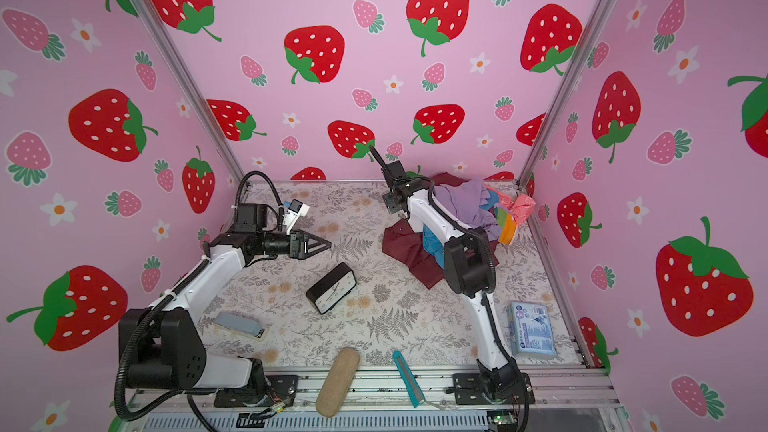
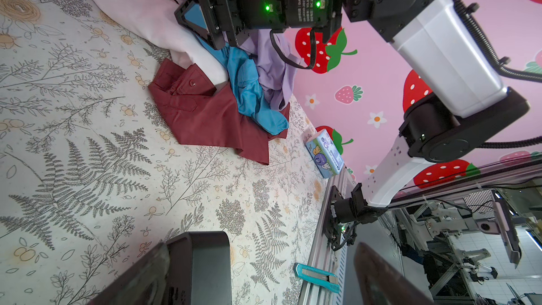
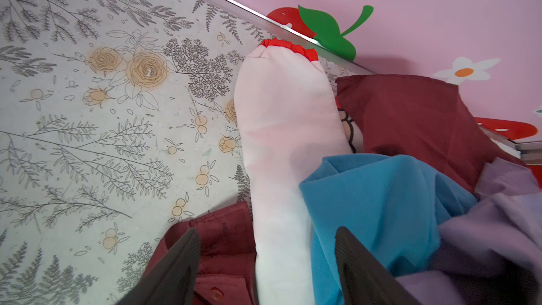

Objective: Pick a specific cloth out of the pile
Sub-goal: 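Reach the right gripper onto the white cartoon-print cloth while the left arm lifts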

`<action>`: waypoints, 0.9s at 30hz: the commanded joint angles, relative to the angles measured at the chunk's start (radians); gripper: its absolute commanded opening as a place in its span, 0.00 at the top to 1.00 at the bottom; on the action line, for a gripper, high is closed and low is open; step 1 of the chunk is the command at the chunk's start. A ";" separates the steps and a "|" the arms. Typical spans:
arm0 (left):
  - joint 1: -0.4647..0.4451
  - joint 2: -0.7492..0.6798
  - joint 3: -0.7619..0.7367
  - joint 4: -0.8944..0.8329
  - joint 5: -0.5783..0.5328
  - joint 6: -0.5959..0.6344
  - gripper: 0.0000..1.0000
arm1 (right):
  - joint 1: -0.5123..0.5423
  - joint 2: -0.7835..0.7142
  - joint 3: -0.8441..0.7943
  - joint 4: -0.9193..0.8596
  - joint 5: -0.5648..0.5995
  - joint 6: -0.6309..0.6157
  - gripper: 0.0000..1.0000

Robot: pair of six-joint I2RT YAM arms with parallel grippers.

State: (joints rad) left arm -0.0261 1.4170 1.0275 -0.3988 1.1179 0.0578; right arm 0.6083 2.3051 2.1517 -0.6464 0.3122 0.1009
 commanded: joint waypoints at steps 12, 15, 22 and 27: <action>0.002 0.028 0.043 -0.023 0.032 0.032 0.01 | 0.001 0.178 0.134 -0.011 -0.044 -0.067 0.28; 0.006 0.034 0.042 -0.023 0.042 0.038 0.01 | 0.000 0.194 0.141 0.011 -0.019 -0.076 0.25; 0.015 0.044 0.046 -0.031 0.038 0.041 0.01 | -0.002 0.229 0.169 0.044 0.017 -0.120 0.22; 0.019 0.051 0.052 -0.039 0.037 0.043 0.01 | -0.013 0.259 0.193 0.057 0.034 -0.138 0.21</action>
State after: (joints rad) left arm -0.0124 1.4555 1.0340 -0.4175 1.1263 0.0723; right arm 0.6044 2.5298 2.3177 -0.5919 0.3241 -0.0040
